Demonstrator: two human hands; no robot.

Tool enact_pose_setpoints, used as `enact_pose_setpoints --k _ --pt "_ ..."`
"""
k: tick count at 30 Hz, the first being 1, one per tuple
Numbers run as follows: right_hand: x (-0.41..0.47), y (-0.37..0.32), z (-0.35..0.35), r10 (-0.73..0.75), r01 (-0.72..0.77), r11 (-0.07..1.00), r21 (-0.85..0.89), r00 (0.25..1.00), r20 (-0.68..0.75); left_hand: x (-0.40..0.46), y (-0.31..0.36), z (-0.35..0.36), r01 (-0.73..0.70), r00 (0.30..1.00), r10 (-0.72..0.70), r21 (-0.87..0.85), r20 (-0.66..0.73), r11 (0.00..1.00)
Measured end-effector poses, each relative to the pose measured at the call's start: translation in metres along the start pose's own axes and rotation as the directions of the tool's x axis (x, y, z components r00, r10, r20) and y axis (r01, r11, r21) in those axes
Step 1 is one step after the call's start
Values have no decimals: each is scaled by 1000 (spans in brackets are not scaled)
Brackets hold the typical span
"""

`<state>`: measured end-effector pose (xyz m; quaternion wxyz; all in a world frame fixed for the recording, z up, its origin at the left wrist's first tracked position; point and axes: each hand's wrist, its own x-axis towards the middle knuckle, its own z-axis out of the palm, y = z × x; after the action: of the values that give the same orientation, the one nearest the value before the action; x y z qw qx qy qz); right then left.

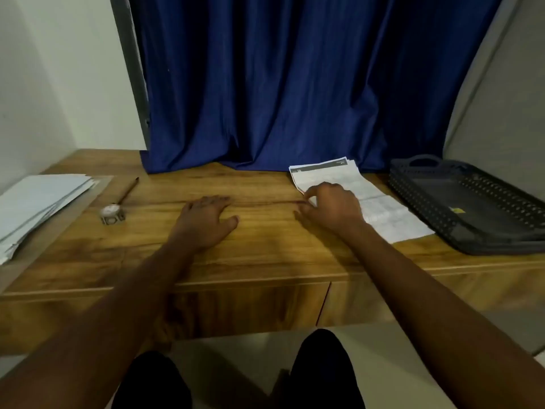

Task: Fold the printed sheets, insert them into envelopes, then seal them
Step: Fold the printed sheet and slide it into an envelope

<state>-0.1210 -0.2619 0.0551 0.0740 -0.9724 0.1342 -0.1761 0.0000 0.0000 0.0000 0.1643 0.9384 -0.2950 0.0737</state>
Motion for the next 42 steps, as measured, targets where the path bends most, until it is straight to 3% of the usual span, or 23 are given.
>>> enact_pose_setpoints --k 4,8,14,17,21,23,26,29,31,33,37,38,40,42 --pt "18 44 -8 225 -186 962 -202 956 191 -1 -5 2 4 1000 -4 -4 -5 1000" --pt "26 63 -1 242 -197 965 -172 925 294 -2 -4 1 -26 1000 26 -15 1 1000" --pt "33 69 -9 172 -139 983 -119 924 340 -3 -2 -3 -22 1000 23 -21 18 1000" --pt "32 67 -18 152 -118 985 -128 943 295 -3 -1 -4 -19 999 19 -20 33 1000" --pt "16 48 -31 38 -17 957 -290 997 66 -6 0 -6 -23 1000 24 -66 20 998" --pt "6 31 -33 -56 47 944 -327 998 -18 -7 0 -9 -17 997 1 -221 -71 975" --pt "-13 -4 -26 -220 207 935 -289 975 -12 -15 5 -22 -78 940 -128 -562 -318 823" --pt "-34 -41 -11 -478 474 855 -210 878 37 -28 7 -41 -255 786 -93 -457 -612 852" --pt "-42 -62 0 -589 595 789 -156 804 89 -36 7 -57 -306 729 -2 -328 -684 894" --pt "-44 -78 15 -660 680 722 -126 732 171 -44 7 -72 -298 751 70 -241 -656 924" --pt "-41 -97 40 -717 753 654 -78 649 253 -55 3 -91 -221 893 99 -239 -438 945" --pt "-40 -99 43 -723 755 653 -58 645 248 -55 -1 -93 -163 931 87 -193 -354 967" --pt "-40 -99 46 -725 752 658 -23 642 247 -54 -13 -90 -32 994 38 58 -106 998" --pt "-39 -94 44 -726 744 667 40 637 257 -53 -25 -83 -19 990 -19 272 137 962"
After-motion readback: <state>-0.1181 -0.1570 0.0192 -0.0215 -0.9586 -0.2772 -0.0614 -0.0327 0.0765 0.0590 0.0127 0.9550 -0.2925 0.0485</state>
